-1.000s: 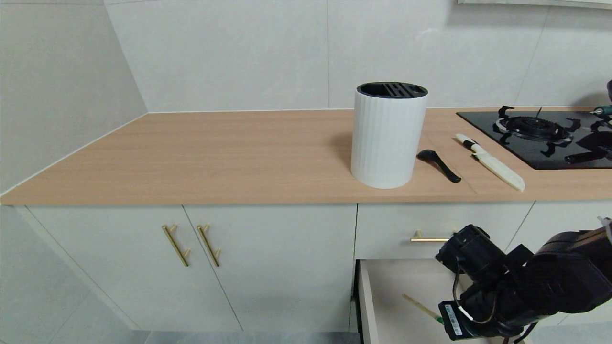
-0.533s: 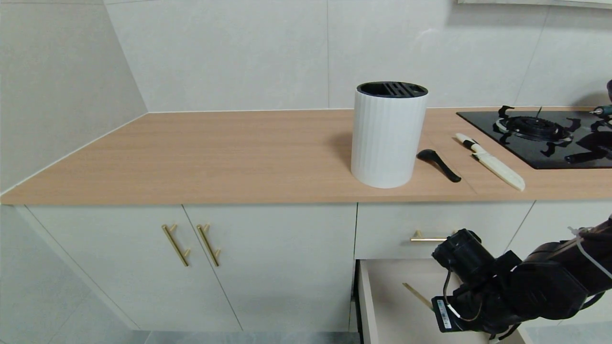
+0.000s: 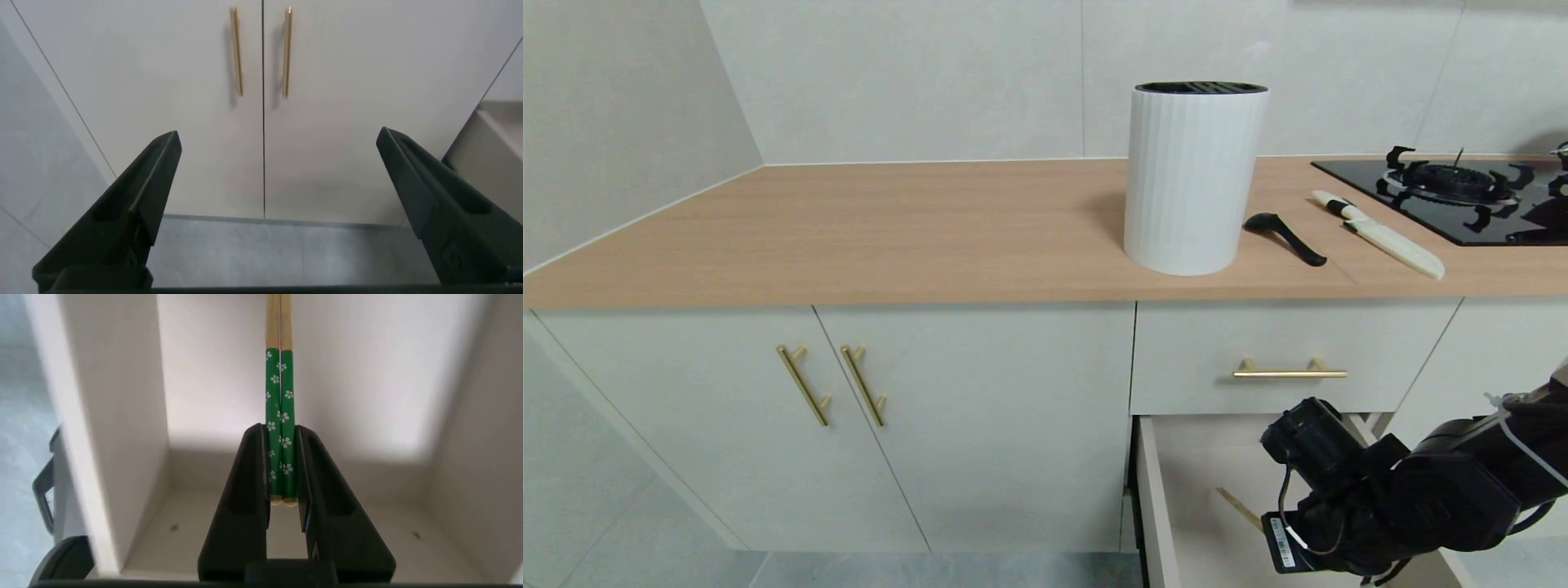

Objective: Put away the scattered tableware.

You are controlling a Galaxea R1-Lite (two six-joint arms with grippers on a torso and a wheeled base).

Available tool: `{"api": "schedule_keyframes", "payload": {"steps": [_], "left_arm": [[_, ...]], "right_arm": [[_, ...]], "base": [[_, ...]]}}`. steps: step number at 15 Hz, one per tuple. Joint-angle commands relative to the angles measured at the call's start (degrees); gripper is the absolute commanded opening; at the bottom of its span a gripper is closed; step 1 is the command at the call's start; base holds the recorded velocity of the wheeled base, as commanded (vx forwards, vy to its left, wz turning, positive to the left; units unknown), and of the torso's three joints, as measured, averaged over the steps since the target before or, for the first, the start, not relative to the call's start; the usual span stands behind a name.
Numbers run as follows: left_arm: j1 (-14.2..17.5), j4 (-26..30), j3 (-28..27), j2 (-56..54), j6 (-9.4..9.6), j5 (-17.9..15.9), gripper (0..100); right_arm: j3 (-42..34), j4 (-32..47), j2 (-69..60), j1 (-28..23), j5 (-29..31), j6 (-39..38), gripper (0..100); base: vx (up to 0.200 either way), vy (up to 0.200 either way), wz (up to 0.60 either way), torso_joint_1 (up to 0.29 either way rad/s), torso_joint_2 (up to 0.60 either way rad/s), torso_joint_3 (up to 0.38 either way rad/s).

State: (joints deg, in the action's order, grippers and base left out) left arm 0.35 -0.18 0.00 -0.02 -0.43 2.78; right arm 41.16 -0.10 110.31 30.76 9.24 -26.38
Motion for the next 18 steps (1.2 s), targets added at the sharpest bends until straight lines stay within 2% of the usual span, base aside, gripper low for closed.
{"api": "schedule_keyframes", "payload": {"steps": [1, 4, 8, 10, 14, 18], "left_arm": [[0.09, -0.08, 0.0, 0.02, -0.01, 0.03, 100], [0.0, -0.08, 0.0, 0.02, -0.01, 0.03, 100], [0.0, -0.08, 0.0, 0.02, -0.01, 0.03, 100], [0.0, -0.08, 0.0, 0.02, -0.01, 0.03, 100], [0.0, -0.08, 0.0, 0.02, -0.01, 0.03, 100], [0.0, -0.08, 0.0, 0.02, -0.01, 0.03, 100]], "right_arm": [[-0.37, -1.31, -0.27, 0.09, 0.08, 0.01, 0], [-2.66, -5.62, -0.71, 0.0, 0.25, 0.01, 0], [-2.92, -6.41, -0.8, 0.09, 1.04, 0.01, 0], [-2.84, -6.67, -0.98, 0.09, 1.39, 0.01, 0], [-4.07, -13.61, -0.63, 0.0, 4.47, 0.01, 0], [-5.21, -20.47, 5.88, 0.0, 5.09, 0.1, 0]], "base": [[0.0, 0.0, 0.0, -0.149, 0.46, 0.31], [0.0, 0.0, 0.0, -0.132, 0.46, 0.32], [0.0, 0.0, 0.0, -0.071, 0.37, 0.28], [0.0, 0.0, 0.0, -0.022, 0.09, 0.068], [0.0, 0.0, 0.0, 0.0, 0.0, 0.0], [0.0, 0.0, 0.0, 0.0, 0.0, 0.0]]}}
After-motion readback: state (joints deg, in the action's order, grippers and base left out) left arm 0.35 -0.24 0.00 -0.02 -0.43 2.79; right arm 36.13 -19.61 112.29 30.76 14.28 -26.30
